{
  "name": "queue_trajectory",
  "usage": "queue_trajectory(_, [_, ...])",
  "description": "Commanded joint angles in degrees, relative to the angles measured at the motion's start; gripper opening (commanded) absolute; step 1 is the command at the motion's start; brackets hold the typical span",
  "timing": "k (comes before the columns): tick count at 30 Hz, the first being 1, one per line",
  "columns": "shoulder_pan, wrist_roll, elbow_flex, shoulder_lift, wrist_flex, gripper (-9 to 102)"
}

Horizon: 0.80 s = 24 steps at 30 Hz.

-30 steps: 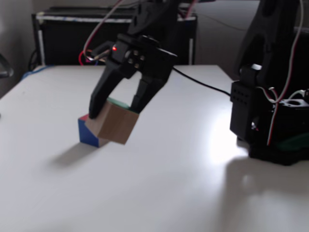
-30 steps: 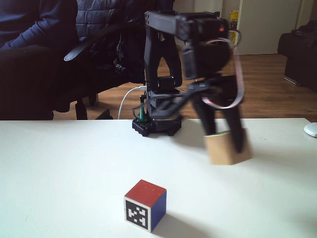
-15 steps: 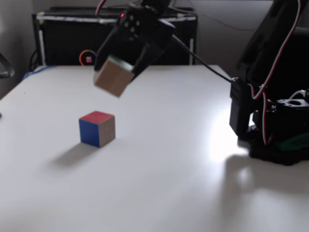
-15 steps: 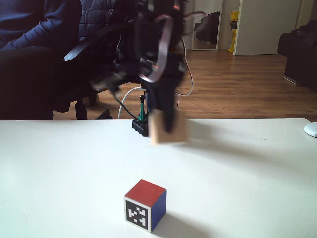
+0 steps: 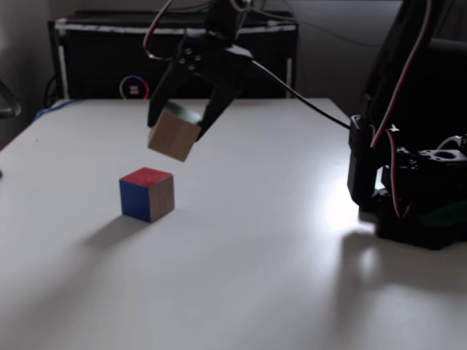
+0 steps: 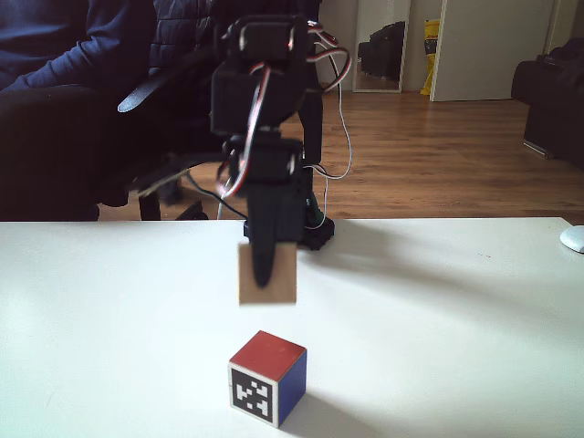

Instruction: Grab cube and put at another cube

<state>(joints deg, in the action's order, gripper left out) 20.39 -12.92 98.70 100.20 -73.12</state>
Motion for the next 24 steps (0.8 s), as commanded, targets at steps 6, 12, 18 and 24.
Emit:
queue_trajectory(6, [-0.18,0.97,-9.32,-5.01,-2.11,9])
queue_trajectory(12, [-1.05,2.11,-12.48,-5.54,-3.6,9])
queue_trajectory(18, [-0.7,2.46,-17.58,-11.34,-4.57,9])
queue_trajectory(24, [-0.26,2.29,-20.65,-15.56,-5.19,9])
